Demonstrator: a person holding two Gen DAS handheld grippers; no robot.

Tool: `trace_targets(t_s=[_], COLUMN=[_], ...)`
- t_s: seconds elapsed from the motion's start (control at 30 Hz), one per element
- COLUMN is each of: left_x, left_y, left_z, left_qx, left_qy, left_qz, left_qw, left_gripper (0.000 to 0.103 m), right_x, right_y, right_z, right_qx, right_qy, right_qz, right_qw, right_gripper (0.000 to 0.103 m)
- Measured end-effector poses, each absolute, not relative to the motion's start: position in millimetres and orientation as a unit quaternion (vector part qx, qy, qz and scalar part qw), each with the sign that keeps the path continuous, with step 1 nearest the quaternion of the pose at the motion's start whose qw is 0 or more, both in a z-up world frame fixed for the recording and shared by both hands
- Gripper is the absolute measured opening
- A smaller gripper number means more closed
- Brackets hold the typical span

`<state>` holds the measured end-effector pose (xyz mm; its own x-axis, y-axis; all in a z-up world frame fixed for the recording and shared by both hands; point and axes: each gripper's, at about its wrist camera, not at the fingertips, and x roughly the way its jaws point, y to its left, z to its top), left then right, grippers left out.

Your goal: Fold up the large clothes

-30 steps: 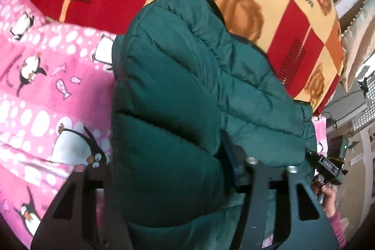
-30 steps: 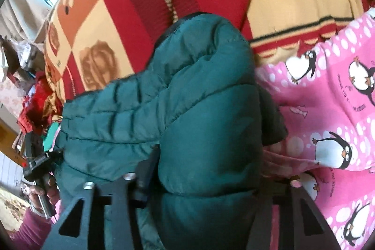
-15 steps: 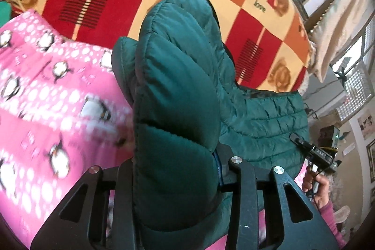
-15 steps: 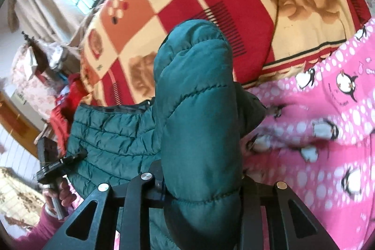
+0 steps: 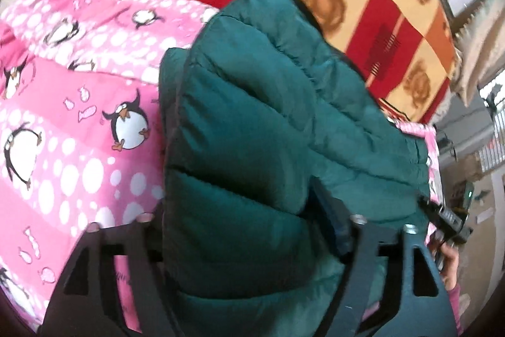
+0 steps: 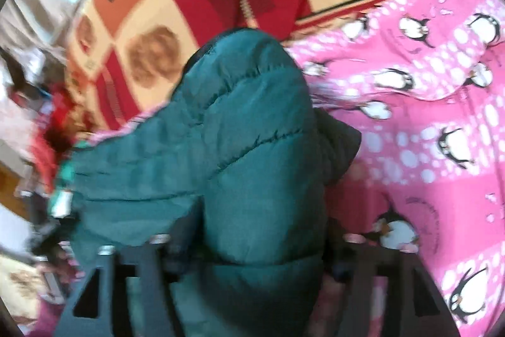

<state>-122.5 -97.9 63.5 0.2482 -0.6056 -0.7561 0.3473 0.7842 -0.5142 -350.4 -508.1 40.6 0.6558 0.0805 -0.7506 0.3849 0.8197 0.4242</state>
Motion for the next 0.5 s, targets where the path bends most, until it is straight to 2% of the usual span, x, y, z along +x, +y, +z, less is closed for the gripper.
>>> trace_targets(t_s=[0.03, 0.07, 0.23, 0.37, 0.43, 0.5], left_x=[-122, -123, -138, -161, -175, -187], left_y=[-96, -94, -84, -82, -84, -89], left_z=[60, 59, 74, 105, 119, 128], left_qx=[-0.129, -0.135, -0.108, -0.056, -0.046, -0.033], left_qy=[0.532, 0.531, 0.513, 0.461, 0.44, 0.426], left_qz=[-0.3, -0.297, -0.272, -0.234, -0.231, -0.224], left_qw=[0.781, 0.782, 0.807, 0.854, 0.867, 0.876], left_gripper=[0.088, 0.089, 0.089, 0.089, 0.089, 0.089], right_x=[-349, -347, -365, -383, -388, -391], right_y=[-508, -507, -500, -486, -478, -465], right_z=[36, 35, 55, 88, 101, 112], right_qx=[0.291, 0.295, 0.27, 0.237, 0.226, 0.216], right_qy=[0.405, 0.401, 0.391, 0.365, 0.355, 0.349], right_qz=[-0.092, -0.095, -0.134, -0.161, -0.163, -0.162], right_qw=[0.862, 0.862, 0.87, 0.886, 0.892, 0.897], right_gripper=[0.074, 0.075, 0.075, 0.075, 0.077, 0.084])
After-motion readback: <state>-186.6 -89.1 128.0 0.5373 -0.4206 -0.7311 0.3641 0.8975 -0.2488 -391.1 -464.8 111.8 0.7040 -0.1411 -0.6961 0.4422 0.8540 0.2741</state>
